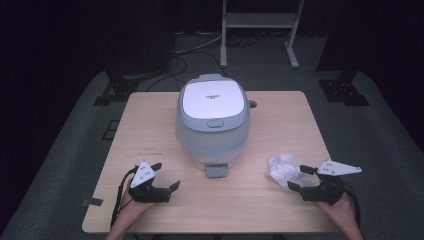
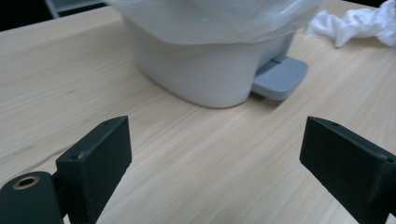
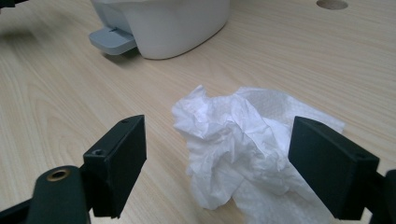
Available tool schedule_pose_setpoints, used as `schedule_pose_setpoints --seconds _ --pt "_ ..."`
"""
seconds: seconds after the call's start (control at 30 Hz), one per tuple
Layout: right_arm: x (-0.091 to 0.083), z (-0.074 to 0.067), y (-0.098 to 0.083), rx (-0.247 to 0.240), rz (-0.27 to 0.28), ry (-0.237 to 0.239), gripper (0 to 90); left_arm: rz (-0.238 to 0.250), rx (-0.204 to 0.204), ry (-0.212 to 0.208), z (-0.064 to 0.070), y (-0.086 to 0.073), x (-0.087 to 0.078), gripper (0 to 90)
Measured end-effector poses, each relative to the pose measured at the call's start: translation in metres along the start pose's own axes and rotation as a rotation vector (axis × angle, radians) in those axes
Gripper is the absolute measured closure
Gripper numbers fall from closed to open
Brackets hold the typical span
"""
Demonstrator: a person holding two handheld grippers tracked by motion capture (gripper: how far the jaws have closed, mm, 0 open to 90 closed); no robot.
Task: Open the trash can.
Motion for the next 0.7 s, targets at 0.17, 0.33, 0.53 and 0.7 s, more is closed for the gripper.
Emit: schedule_pose_setpoints --seconds 0.17,0.33,0.53,0.7 --pt "0.000 -0.001 0.000 -0.007 -0.005 0.000 18.1 0.004 0.039 -0.034 0.016 0.008 0.011 8.2" --pt "0.000 -0.002 0.001 -0.015 -0.004 -0.001 18.1 0.006 0.056 -0.052 0.025 0.014 0.017 8.3" --pt "-0.002 -0.002 0.001 -0.015 0.000 0.000 18.1 0.008 0.078 -0.080 0.035 0.022 0.025 12.8" --pt "-0.001 -0.003 0.001 -0.021 -0.002 0.001 18.1 0.004 0.095 -0.095 0.044 0.026 0.033 13.0"
Point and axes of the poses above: each handheld gripper's, and its own axes: x roughly forward along the jaws, y roughly out of its top, z roughly to its right, the point moved 10 cm from there along x, roughly forward along the jaws, and after that the axes turned 11 degrees about -x, right-handed, at the moved point
